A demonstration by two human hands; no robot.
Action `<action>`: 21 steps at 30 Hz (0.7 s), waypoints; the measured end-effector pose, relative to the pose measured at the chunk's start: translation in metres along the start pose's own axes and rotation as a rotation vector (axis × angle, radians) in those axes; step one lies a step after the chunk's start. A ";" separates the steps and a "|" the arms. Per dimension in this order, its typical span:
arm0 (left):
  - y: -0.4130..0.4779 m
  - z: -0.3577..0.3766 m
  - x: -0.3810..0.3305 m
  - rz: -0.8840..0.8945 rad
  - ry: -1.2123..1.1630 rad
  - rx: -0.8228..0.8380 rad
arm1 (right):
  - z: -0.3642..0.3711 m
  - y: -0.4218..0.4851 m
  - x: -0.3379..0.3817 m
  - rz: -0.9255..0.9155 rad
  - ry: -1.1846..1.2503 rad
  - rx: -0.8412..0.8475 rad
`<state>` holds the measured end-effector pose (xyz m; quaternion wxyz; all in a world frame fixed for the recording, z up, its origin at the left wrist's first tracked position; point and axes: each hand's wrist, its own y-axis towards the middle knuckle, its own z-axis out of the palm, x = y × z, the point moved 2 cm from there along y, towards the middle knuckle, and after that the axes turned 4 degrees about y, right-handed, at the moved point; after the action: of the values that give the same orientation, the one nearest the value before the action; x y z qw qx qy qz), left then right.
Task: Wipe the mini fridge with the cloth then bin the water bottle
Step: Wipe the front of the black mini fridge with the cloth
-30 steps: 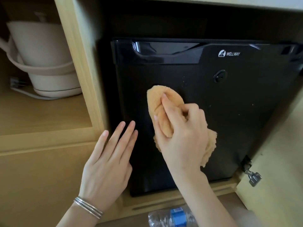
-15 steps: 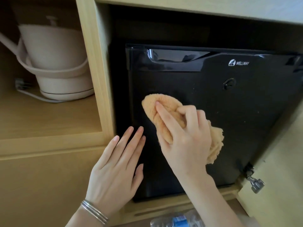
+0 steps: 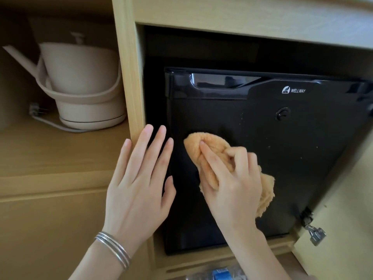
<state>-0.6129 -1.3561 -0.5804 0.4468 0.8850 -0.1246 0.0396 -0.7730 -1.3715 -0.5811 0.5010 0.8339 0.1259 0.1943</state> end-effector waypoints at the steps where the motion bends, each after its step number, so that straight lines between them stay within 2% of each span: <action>1: 0.000 0.001 0.000 -0.001 -0.004 -0.003 | -0.003 0.002 0.002 -0.007 0.007 0.000; 7: 0.004 0.003 0.003 -0.007 0.022 -0.019 | -0.006 0.049 0.035 -0.047 0.016 -0.104; 10: 0.003 0.003 0.000 -0.032 0.006 -0.030 | 0.000 0.032 0.019 0.050 0.037 -0.123; 14: 0.006 0.002 -0.008 -0.046 -0.038 -0.046 | 0.004 -0.022 -0.011 0.150 0.017 0.021; 16: 0.010 0.001 -0.012 -0.030 -0.053 -0.055 | -0.002 -0.033 -0.013 0.175 0.048 0.036; 21: 0.034 0.003 -0.027 0.047 -0.071 -0.092 | -0.023 0.027 -0.015 0.323 0.139 -0.239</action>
<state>-0.6475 -1.3725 -0.5604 0.4811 0.8613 -0.1630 0.0129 -0.7966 -1.3722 -0.5509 0.5489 0.7625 0.0008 0.3425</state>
